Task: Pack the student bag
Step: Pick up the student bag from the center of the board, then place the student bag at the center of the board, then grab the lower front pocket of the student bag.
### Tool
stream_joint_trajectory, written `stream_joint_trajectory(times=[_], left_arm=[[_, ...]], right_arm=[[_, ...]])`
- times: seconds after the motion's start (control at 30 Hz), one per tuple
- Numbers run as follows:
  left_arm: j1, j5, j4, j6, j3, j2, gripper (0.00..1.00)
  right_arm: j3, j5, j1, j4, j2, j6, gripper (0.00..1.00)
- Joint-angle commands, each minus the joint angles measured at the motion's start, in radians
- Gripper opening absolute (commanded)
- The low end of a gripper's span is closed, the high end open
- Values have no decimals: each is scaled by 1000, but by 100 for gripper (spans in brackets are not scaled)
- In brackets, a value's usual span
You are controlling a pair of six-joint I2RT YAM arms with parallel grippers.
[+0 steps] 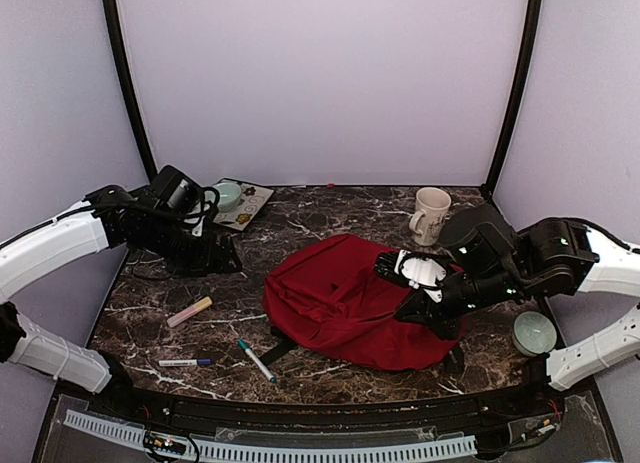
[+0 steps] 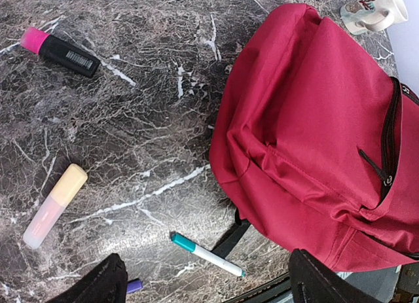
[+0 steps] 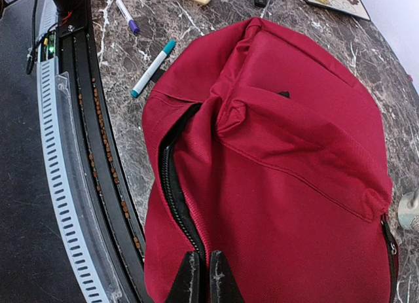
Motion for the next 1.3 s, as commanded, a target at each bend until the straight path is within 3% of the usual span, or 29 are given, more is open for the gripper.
stream_joint_trajectory(times=[0.0, 0.2, 0.3, 0.5, 0.6, 0.83, 1.1, 1.27], left_arm=[[2, 19, 10, 23, 45, 19, 88], [2, 4, -23, 35, 57, 38, 88], [2, 4, -35, 32, 54, 36, 87], [2, 4, -46, 24, 43, 32, 87], [1, 9, -56, 22, 38, 38, 86], [0, 52, -57, 33, 30, 46, 85], [0, 132, 25, 63, 27, 18, 84], [-1, 157, 57, 74, 65, 36, 83]], right_arm=[[15, 66, 3, -22, -15, 28, 0], [-51, 41, 2, 1, 1, 70, 1], [-66, 7, 3, 15, 11, 99, 11], [-52, 14, 2, 26, 24, 126, 64], [-42, 29, 2, 33, 17, 131, 75], [-16, 40, 3, 65, -26, 209, 77], [60, 321, -1, 227, -40, 229, 72], [113, 333, -45, 313, 5, 234, 72]])
